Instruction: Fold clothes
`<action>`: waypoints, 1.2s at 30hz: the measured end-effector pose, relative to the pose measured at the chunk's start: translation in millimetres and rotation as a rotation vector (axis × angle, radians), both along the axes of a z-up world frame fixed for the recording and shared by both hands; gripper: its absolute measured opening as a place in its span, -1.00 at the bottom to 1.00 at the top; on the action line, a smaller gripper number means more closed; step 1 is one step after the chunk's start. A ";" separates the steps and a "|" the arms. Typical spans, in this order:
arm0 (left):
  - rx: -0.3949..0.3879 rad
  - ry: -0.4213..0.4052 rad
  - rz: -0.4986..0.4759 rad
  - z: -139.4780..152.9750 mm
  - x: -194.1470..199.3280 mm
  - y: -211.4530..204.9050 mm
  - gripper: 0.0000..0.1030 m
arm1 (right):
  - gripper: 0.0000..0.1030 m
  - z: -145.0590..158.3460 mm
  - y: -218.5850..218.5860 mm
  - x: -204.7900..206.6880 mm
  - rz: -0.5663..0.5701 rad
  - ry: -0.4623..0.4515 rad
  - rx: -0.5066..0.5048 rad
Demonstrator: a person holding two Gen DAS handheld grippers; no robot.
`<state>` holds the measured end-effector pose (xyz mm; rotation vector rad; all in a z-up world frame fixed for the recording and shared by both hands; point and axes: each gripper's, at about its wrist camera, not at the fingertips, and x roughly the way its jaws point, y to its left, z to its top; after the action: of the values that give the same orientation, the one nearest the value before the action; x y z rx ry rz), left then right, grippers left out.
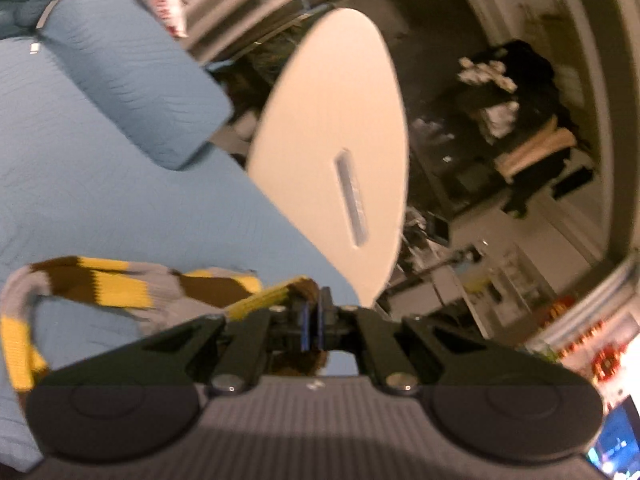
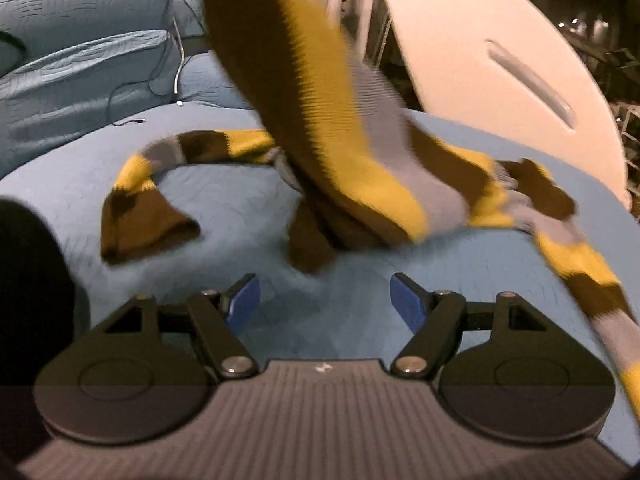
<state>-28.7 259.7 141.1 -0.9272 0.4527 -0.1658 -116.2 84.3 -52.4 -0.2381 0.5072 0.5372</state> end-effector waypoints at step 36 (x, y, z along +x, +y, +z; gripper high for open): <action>0.418 0.452 -0.226 -111.6 -9.5 -48.3 0.34 | -0.79 80.1 -252.8 -37.8 -0.340 -0.185 -0.561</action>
<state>-38.1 211.4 29.5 -0.4942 0.9728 -0.0599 -154.0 -168.5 27.7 -0.7154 0.4970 0.0286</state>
